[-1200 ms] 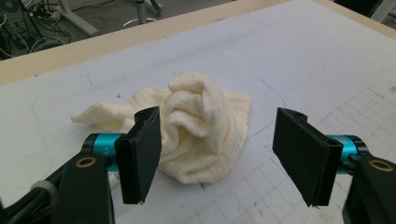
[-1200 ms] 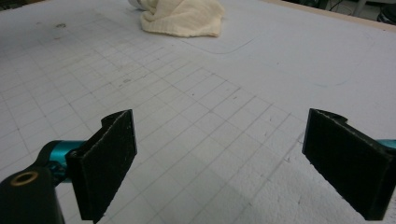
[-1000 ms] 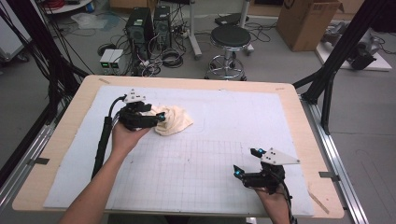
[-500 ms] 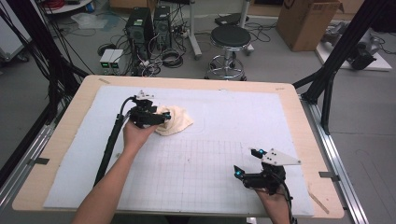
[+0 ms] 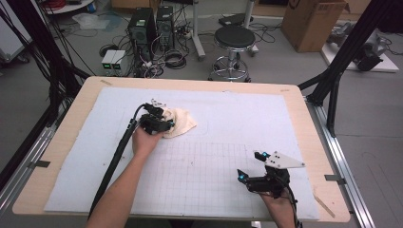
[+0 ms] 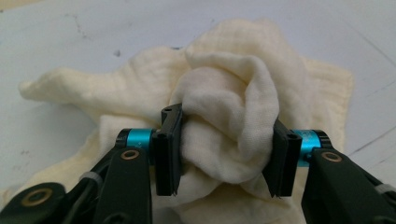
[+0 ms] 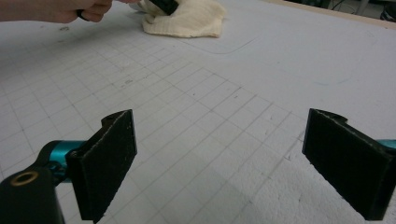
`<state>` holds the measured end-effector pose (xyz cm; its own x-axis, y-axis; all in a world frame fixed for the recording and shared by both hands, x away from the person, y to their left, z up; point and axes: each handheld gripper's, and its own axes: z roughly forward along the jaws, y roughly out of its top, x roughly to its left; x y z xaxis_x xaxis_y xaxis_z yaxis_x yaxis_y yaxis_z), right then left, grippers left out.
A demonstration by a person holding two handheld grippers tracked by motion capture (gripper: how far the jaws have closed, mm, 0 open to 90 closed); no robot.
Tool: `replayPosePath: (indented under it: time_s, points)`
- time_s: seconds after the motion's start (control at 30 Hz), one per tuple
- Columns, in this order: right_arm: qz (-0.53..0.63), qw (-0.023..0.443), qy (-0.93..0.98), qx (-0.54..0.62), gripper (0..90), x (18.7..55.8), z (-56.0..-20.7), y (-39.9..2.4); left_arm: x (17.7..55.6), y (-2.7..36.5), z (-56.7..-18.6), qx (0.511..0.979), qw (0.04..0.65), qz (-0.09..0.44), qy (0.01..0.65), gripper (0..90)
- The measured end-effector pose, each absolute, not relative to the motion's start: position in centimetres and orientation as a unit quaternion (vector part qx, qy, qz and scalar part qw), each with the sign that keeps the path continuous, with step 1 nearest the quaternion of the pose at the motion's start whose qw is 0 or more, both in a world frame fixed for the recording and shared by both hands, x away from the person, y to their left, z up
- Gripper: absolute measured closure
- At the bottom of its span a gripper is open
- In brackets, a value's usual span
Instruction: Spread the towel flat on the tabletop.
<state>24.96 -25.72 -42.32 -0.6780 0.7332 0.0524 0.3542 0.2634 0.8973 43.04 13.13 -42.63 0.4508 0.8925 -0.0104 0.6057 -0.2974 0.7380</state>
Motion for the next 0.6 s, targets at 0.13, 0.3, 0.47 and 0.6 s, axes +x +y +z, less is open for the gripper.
replayPosePath:
  time_s: [0.13, 0.3, 0.47, 0.6]
  points:
    - [0.492, 0.186, 0.774, 0.353, 9.4, 25.1, -42.4, -25.6, 43.2, 13.2, -42.7, 0.773, 0.349, 0.199, 0.491, 61.0]
    - [0.490, 0.184, 0.776, 0.351, 9.4, 25.1, -42.4, -25.3, 43.2, 12.8, -42.9, 0.769, 0.346, 0.201, 0.498, 68.0]
    - [0.486, 0.188, 0.782, 0.343, 9.4, 25.1, -42.4, -24.8, 43.1, 12.8, -42.8, 0.775, 0.342, 0.212, 0.488, 72.3]
    - [0.485, 0.185, 0.785, 0.338, 9.4, 25.1, -42.4, -24.6, 43.0, 13.0, -42.3, 0.772, 0.347, 0.210, 0.490, 74.7]
